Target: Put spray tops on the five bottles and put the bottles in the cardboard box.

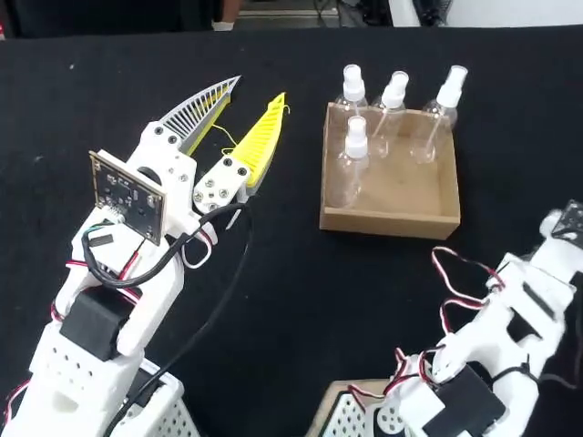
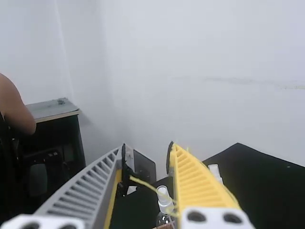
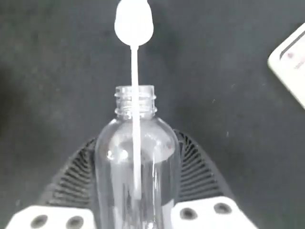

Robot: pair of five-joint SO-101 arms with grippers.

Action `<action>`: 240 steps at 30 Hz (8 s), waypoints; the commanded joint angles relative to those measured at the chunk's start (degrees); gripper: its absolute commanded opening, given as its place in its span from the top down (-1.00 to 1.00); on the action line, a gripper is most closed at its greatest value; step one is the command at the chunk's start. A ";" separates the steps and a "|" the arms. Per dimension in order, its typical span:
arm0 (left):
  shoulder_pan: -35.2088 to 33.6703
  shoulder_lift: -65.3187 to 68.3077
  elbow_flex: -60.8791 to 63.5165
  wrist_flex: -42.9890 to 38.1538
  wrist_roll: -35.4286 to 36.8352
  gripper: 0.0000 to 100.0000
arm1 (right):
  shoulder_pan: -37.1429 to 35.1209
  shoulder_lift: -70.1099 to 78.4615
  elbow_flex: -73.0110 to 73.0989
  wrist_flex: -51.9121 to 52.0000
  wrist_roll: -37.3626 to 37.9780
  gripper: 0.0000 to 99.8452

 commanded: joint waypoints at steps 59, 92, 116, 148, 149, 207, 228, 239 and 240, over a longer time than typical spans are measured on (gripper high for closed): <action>-12.35 -1.41 28.97 -1.14 7.56 0.69 | 0.88 -2.51 25.89 -109.45 -19.60 0.98; -12.44 -1.41 29.05 -1.14 7.56 0.69 | -5.80 -51.21 21.93 -56.35 -19.52 0.98; -15.78 -1.49 27.56 -1.23 7.56 0.69 | -38.51 -87.08 19.12 -24.53 -18.99 0.98; -13.41 -1.41 36.09 -7.21 7.56 0.69 | -29.45 -86.46 21.14 2.64 -11.25 0.98; -13.49 -1.41 37.49 -9.49 7.56 0.69 | -26.99 -86.46 21.32 2.02 -11.08 0.98; -13.85 -0.79 47.52 -24.09 7.21 0.69 | -4.22 -9.98 -0.13 -51.43 -14.68 0.98; -13.58 -0.70 48.13 -24.26 7.12 0.69 | -2.37 37.41 -14.46 -92.84 -14.24 0.98; -13.76 -0.70 48.13 -24.26 7.12 0.69 | -2.29 55.69 -27.03 -100.66 -14.15 0.98; -13.76 -0.70 48.13 -24.26 7.12 0.69 | -2.29 56.92 -27.91 -101.45 -14.15 0.98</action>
